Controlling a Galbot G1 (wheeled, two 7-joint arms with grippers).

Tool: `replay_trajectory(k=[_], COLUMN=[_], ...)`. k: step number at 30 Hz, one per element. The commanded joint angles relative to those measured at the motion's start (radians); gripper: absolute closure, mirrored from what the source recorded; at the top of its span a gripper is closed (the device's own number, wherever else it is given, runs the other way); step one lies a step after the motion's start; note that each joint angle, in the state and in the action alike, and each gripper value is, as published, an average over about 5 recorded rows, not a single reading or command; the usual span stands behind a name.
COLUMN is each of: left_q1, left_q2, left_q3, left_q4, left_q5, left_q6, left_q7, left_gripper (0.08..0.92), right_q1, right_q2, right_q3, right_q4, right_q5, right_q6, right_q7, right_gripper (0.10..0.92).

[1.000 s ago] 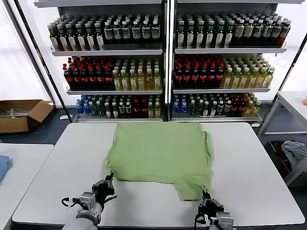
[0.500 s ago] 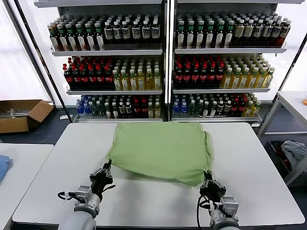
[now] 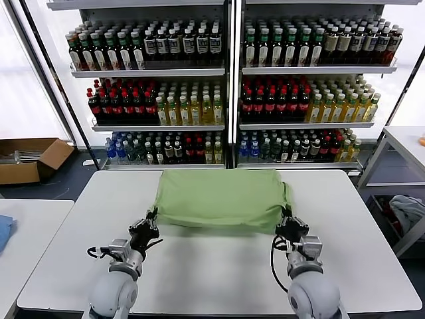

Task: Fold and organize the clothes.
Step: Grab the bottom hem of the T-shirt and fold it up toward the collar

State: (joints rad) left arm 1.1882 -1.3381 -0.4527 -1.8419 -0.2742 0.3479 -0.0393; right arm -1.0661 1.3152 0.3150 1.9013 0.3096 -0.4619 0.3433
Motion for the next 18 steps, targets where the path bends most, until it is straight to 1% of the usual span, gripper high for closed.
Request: replay_trajectory(k=[1, 6, 9, 11, 14, 18], left_q1=[-0.189, -0.230, -0.241, -0.246, -0.254, -0.256], left_q2=[0.013, 0.018, 0.018, 0.017, 0.017, 0.018], left_q3=[0.023, 0.032, 0.034, 0.035, 0.037, 0.038], left_q4=[0.187, 0.252, 0.282, 0.294, 0.302, 0.292], left_q5=[-0.070, -0.073, -0.074, -0.079, -0.086, -0.087], left_q6=[0.003, 0.008, 0.022, 0.039, 0.062, 0.078], left_q7=[-0.007, -0.006, -0.004, -0.003, -0.004, -0.013], left_gripper=[0.916, 0.916, 0.916, 0.916, 0.887, 0.784], right_q1=[0.178, 0.231, 0.244, 0.248, 0.252, 0.261], right_q2=[0.003, 0.013, 0.016, 0.020, 0.037, 0.078], right_q3=[-0.011, -0.031, -0.043, -0.050, -0.052, -0.041], right_q4=[-0.160, -0.232, -0.265, -0.283, -0.307, -0.330], right_q5=[0.002, 0.004, 0.010, 0.013, 0.021, 0.076], right_q6=[-0.001, -0.029, -0.075, -0.104, -0.113, -0.094], right_q7=[-0.005, -0.010, -0.015, -0.020, -0.023, 0.010], right_gripper=[0.918, 0.918, 0.913, 0.885, 0.806, 0.694])
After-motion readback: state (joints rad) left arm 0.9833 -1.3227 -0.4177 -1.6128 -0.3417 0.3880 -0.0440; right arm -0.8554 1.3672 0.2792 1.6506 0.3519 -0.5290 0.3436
